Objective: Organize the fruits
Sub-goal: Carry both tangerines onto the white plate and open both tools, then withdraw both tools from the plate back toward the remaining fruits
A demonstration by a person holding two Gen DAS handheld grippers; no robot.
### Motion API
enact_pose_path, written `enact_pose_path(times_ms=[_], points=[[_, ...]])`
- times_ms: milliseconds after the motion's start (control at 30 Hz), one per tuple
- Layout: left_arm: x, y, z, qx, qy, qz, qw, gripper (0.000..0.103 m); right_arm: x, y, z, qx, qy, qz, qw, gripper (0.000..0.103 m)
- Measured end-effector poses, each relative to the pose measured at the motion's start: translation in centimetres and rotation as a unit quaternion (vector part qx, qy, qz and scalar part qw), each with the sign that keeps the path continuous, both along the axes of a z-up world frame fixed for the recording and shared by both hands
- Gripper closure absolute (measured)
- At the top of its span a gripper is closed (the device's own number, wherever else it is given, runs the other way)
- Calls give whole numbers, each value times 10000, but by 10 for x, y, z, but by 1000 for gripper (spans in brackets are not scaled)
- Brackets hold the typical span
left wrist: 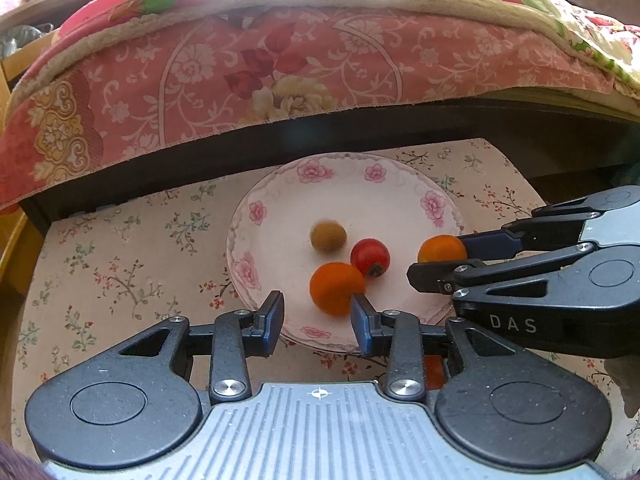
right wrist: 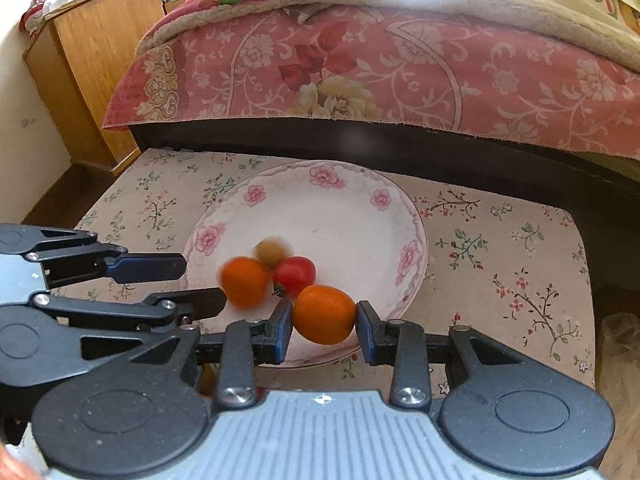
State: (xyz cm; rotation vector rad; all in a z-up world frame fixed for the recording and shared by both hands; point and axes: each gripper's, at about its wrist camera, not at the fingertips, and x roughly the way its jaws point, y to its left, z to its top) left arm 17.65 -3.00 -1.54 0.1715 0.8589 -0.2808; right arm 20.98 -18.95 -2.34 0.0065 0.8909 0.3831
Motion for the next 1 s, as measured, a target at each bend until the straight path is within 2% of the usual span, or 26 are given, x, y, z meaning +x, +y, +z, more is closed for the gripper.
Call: enact_pose_path(times_ms=[400, 1000], points=[[-8, 0, 8, -15, -143, -30, 9999, 54, -5, -3, 7, 86, -115, 4, 9999, 65], [-19, 3, 12, 50, -153, -86, 9998, 53, -22, -5, 17, 108, -196, 149, 9996, 65]])
